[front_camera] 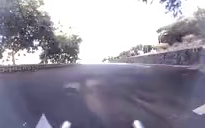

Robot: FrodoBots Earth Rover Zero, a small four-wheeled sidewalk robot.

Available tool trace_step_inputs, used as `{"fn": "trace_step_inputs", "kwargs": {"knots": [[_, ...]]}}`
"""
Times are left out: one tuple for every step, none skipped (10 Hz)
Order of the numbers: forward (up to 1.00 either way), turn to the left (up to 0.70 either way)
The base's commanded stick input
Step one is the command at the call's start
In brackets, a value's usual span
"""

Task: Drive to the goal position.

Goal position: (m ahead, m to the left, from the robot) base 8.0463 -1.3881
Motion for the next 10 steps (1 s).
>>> {"fn": "trace_step_inputs", "kwargs": {"knots": [[0.69,0.03],[0.69,0.03],[0.69,0.03],[0.69,0.02],[0.69,0.03],[0.69,0.03],[0.69,0.03],[0.69,0.03],[0.69,0.03],[0.69,0.02]]}}
